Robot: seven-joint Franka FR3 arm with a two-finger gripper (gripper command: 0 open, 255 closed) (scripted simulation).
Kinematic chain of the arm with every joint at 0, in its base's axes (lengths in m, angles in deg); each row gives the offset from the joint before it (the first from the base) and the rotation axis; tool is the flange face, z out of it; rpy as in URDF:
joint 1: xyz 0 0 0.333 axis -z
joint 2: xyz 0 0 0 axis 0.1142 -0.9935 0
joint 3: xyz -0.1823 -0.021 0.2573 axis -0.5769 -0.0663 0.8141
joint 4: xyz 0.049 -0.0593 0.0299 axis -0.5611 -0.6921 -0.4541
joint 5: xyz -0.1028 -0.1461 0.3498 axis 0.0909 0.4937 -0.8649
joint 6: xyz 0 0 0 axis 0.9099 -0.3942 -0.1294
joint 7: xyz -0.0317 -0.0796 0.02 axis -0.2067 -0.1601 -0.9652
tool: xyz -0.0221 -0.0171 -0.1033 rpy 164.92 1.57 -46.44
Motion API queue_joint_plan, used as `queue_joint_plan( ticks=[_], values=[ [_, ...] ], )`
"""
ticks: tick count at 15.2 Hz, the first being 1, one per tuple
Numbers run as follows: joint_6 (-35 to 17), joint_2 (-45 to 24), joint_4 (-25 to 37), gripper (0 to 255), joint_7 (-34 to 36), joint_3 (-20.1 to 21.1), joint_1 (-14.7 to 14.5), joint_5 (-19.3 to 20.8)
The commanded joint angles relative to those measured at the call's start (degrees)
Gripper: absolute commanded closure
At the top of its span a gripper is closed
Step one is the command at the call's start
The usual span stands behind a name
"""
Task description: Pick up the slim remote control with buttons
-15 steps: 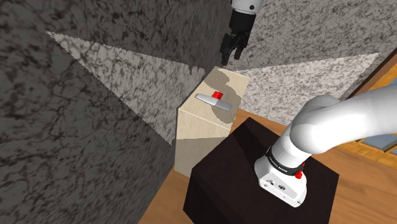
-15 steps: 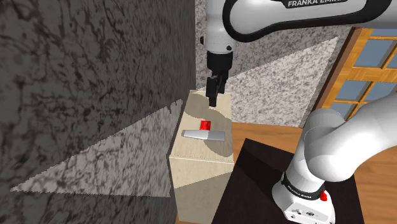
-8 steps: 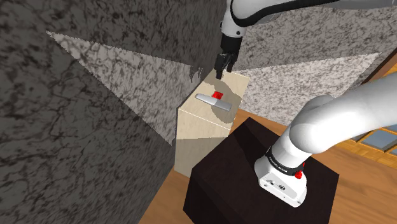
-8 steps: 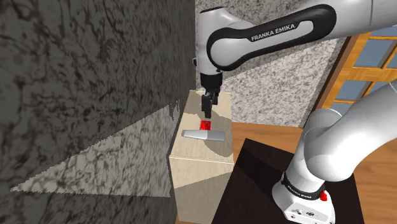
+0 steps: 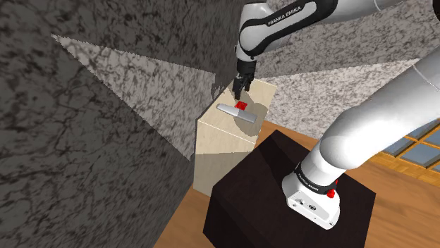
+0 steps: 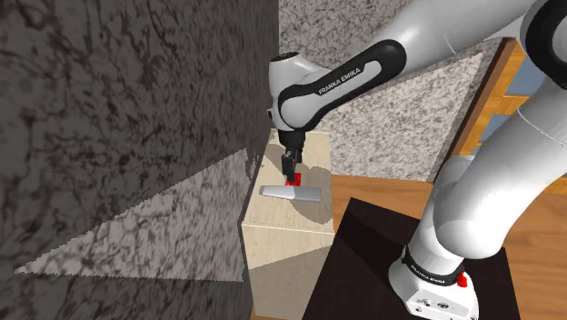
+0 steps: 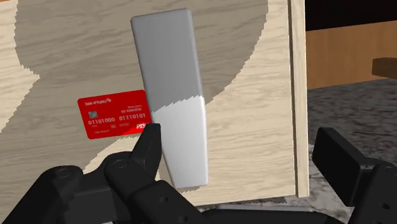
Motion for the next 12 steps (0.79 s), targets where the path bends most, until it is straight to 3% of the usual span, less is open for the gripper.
queue_joint_plan(
  ticks=[1,8,12],
  values=[
    [-3.09,-3.96,0.47,0,-1.15,-0.45,0.23,0.63],
    [-12.54,-19.51,5.0,0,-5.48,-2.11,1.59,2.48],
    [-14.88,-21.55,4.69,0,-5.42,-2.1,1.64,2.4]
  ],
)
